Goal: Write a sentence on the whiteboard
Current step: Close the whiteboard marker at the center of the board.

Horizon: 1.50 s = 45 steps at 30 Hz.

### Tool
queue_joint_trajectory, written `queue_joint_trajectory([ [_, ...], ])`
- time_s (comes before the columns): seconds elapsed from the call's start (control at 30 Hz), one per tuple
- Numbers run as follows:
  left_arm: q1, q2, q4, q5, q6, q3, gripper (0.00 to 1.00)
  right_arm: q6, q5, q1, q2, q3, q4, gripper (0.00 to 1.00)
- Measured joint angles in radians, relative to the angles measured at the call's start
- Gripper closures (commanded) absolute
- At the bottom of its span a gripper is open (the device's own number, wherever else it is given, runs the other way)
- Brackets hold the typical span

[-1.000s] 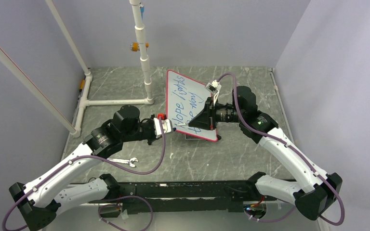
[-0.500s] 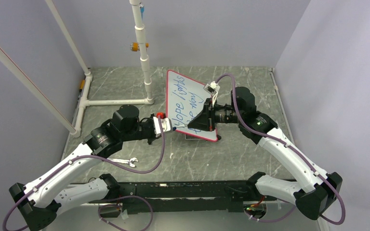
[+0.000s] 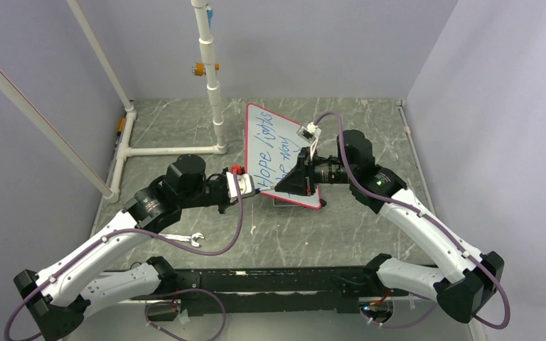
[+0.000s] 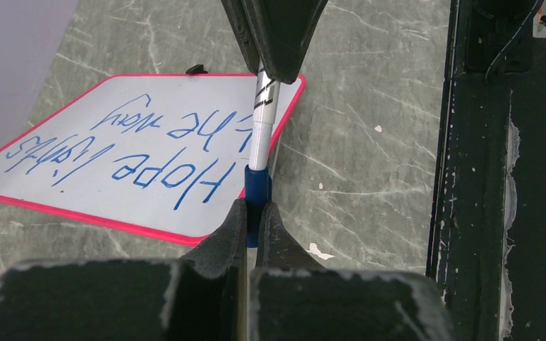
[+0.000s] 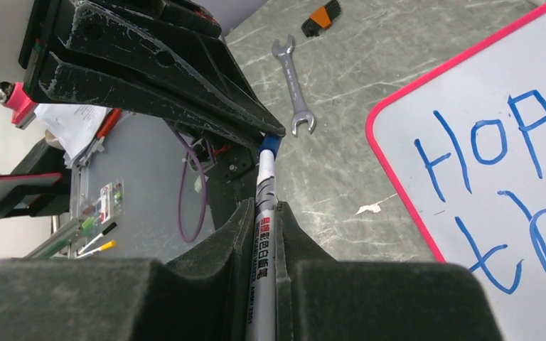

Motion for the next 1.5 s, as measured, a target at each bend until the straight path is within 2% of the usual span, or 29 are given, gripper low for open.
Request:
queue_joint_trajectory([
  [0.23, 0.005, 0.023, -0.032, 0.017, 0.002, 0.000, 1.00, -0.035, 0.014, 0.024, 0.051, 0.021, -0.035, 1.00],
  [0.5, 0.011, 0.072, -0.084, 0.051, 0.004, 0.015, 1.00, -0.107, 0.102, 0.102, 0.138, 0.096, -0.140, 1.00],
  [0.83, 0.017, 0.077, -0.152, 0.049, 0.003, 0.015, 1.00, -0.116, 0.121, 0.143, 0.190, 0.114, -0.154, 1.00],
  [1.17, 0.018, 0.007, -0.165, -0.014, 0.002, 0.000, 1.00, 0.001, 0.121, 0.160, 0.212, 0.114, -0.077, 1.00],
  [1.5, 0.025, -0.057, -0.239, -0.089, -0.008, -0.051, 1.00, 0.090, 0.195, 0.247, 0.317, 0.155, -0.048, 1.00],
])
